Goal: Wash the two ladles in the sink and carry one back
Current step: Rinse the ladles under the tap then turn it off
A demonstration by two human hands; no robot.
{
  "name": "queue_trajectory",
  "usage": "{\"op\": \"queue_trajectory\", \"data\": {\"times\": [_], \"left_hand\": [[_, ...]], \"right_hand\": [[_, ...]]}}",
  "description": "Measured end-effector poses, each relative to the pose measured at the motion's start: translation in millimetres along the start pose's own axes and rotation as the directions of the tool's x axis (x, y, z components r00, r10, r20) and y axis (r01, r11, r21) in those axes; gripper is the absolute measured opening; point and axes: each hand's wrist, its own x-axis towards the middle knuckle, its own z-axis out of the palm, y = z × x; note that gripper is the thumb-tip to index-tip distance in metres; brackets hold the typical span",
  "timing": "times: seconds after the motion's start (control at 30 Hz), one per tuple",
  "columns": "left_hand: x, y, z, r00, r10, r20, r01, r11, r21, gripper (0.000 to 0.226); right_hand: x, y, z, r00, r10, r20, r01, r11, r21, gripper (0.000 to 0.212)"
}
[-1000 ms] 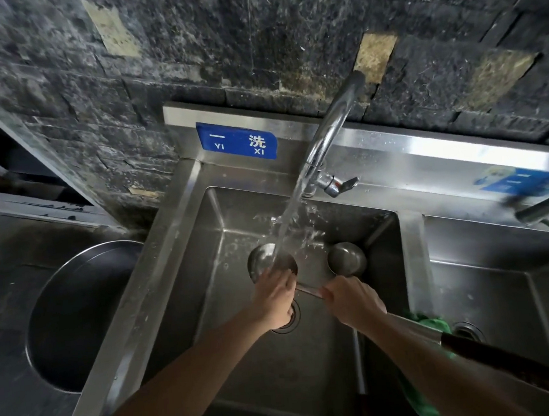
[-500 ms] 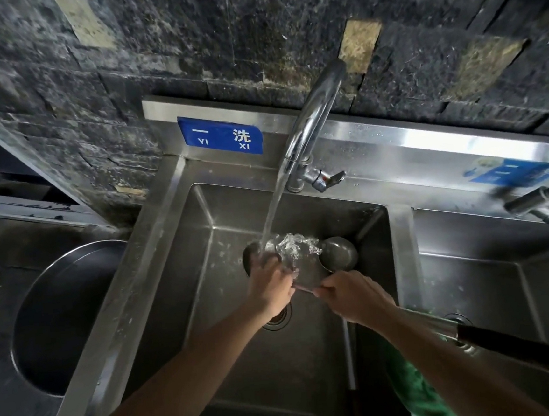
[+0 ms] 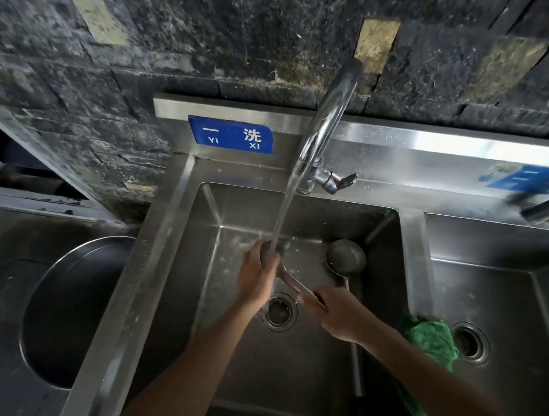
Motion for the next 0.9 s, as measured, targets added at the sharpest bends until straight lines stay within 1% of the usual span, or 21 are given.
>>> {"op": "queue_trajectory", "data": {"times": [0.07, 0.1, 0.17, 0.2, 0.23, 0.27, 0.33, 0.37, 0.4, 0.43, 0.5, 0.53, 0.57, 0.63, 0.67, 0.7, 0.73, 0.77, 0.8, 0.87, 0.9], "left_hand": [[4.2, 19.8, 2.3, 0.996, -0.076, -0.054, 0.068, 0.989, -0.132, 0.027], [13.8, 24.7, 1.3, 0.979, -0.2, -0.042, 0.19, 0.966, -0.176, 0.03], [33.3, 23.8, -2.5, 0.904, -0.427, 0.008, 0.424, 0.897, -0.126, 0.043], [38.8, 24.7, -4.0, 0.881, -0.473, -0.002, 0.472, 0.88, -0.049, 0.047], [37.9, 25.5, -0.4, 0.891, -0.452, -0.033, 0.453, 0.891, 0.033, 0.047], [33.0, 28.3, 5.6, 0.924, -0.377, -0.055, 0.381, 0.918, 0.106, 0.044], [12.4, 37.1, 17.1, 0.971, -0.146, -0.191, 0.193, 0.946, 0.262, 0.041], [8.9, 33.0, 19.3, 0.969, -0.086, -0.231, 0.157, 0.938, 0.309, 0.041], [13.9, 26.6, 16.7, 0.963, -0.104, -0.25, 0.181, 0.934, 0.309, 0.043], [28.3, 10.2, 11.4, 0.946, -0.248, -0.211, 0.29, 0.936, 0.2, 0.049], [48.0, -8.1, -2.8, 0.827, -0.537, -0.166, 0.549, 0.835, 0.036, 0.068], [52.0, -13.3, -5.5, 0.798, -0.575, -0.179, 0.589, 0.808, 0.03, 0.071], [47.3, -5.9, -2.2, 0.821, -0.537, -0.195, 0.561, 0.822, 0.099, 0.068], [29.9, 8.7, 14.5, 0.915, -0.315, -0.253, 0.385, 0.868, 0.315, 0.066], [21.3, 15.1, 21.2, 0.931, -0.224, -0.288, 0.319, 0.882, 0.348, 0.067], [22.4, 7.1, 24.2, 0.935, -0.209, -0.287, 0.305, 0.886, 0.349, 0.067], [26.0, 5.7, 21.3, 0.925, -0.28, -0.257, 0.35, 0.891, 0.289, 0.065], [36.4, -2.1, 17.2, 0.892, -0.393, -0.223, 0.43, 0.889, 0.154, 0.061], [43.2, 2.0, 9.5, 0.831, -0.517, -0.207, 0.519, 0.853, -0.049, 0.057], [49.7, 10.0, -0.8, 0.686, -0.708, -0.169, 0.597, 0.68, -0.425, 0.055], [45.0, 16.0, -1.7, 0.637, -0.748, -0.187, 0.59, 0.628, -0.507, 0.053]], "right_hand": [[-4.2, -2.7, 4.9, 0.999, -0.038, -0.031, 0.035, 0.996, -0.082, 0.033], [-8.3, -3.2, 6.1, 0.998, -0.06, -0.035, 0.055, 0.991, -0.123, 0.03], [-17.0, 0.7, 7.6, 0.995, -0.096, -0.031, 0.088, 0.979, -0.183, 0.028], [-20.2, 2.5, 7.4, 0.994, -0.102, -0.031, 0.093, 0.975, -0.201, 0.03], [-20.9, 2.8, 7.4, 0.994, -0.1, -0.036, 0.091, 0.973, -0.211, 0.032], [-18.9, 0.5, 7.9, 0.994, -0.095, -0.046, 0.084, 0.974, -0.21, 0.033], [-10.8, -6.8, 11.1, 0.994, -0.077, -0.074, 0.061, 0.979, -0.193, 0.034], [-7.7, -9.7, 14.8, 0.994, -0.068, -0.081, 0.052, 0.981, -0.186, 0.034], [-7.8, -11.7, 17.7, 0.995, -0.059, -0.076, 0.044, 0.981, -0.189, 0.034], [-9.1, -11.7, 19.8, 0.997, -0.055, -0.061, 0.042, 0.98, -0.196, 0.034], [-14.6, -5.5, 23.3, 0.996, -0.086, -0.037, 0.076, 0.972, -0.224, 0.034], [-16.0, -2.8, 24.2, 0.994, -0.102, -0.031, 0.092, 0.968, -0.235, 0.034], [-14.4, -3.0, 23.3, 0.993, -0.111, -0.036, 0.099, 0.966, -0.237, 0.034], [-6.0, -7.8, 22.9, 0.993, -0.099, -0.058, 0.085, 0.973, -0.213, 0.034], [-2.9, -10.4, 22.7, 0.994, -0.088, -0.07, 0.073, 0.978, -0.196, 0.033], [-1.9, -11.7, 22.8, 0.994, -0.082, -0.078, 0.066, 0.979, -0.191, 0.032], [-3.5, -11.2, 22.7, 0.993, -0.087, -0.081, 0.069, 0.978, -0.198, 0.033], [-6.3, -8.7, 21.6, 0.992, -0.097, -0.084, 0.077, 0.974, -0.214, 0.033], [-9.9, -5.2, 19.9, 0.991, -0.101, -0.089, 0.079, 0.97, -0.228, 0.034], [-15.4, -0.2, 15.1, 0.989, -0.115, -0.097, 0.089, 0.967, -0.24, 0.036], [-13.6, 1.5, 14.2, 0.987, -0.12, -0.103, 0.093, 0.967, -0.238, 0.037]]}}
